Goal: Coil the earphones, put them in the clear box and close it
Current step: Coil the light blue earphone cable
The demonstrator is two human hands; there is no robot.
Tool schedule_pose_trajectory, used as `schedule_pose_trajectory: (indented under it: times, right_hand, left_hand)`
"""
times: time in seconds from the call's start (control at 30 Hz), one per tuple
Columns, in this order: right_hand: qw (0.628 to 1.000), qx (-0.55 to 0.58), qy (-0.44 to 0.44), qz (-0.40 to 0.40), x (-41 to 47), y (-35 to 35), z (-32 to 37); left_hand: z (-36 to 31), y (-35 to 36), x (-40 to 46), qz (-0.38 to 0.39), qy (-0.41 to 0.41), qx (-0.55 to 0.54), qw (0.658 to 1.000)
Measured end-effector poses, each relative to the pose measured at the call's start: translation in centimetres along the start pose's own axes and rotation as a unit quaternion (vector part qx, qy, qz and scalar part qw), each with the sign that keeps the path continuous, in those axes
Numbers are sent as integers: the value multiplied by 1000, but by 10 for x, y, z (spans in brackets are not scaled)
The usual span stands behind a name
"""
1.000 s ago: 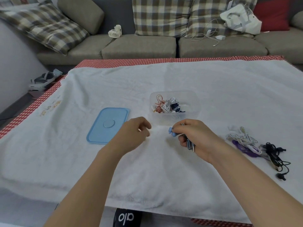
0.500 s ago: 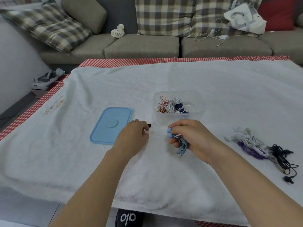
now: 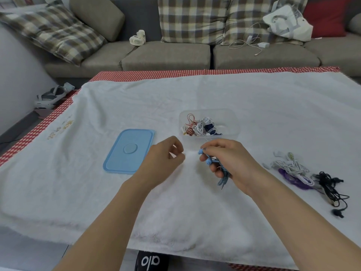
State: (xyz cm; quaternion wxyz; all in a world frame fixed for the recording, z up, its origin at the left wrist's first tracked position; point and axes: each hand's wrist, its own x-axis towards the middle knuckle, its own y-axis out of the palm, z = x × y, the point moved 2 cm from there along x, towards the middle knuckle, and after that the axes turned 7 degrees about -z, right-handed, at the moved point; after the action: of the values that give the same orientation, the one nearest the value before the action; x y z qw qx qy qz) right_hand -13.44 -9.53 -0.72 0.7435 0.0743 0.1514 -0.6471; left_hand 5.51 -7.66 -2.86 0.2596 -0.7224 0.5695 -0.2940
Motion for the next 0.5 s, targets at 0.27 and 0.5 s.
schedule_pose_trajectory:
  times: [0.27, 0.5]
  right_hand:
    - [998, -17, -56, -9, -5, -4, 4]
    - [991, -73, -114, -9, -5, -5, 0]
  left_hand:
    - [-26, -2, -10, 67, 5, -124, 990]
    - [-31, -1, -12, 85, 9, -165, 983]
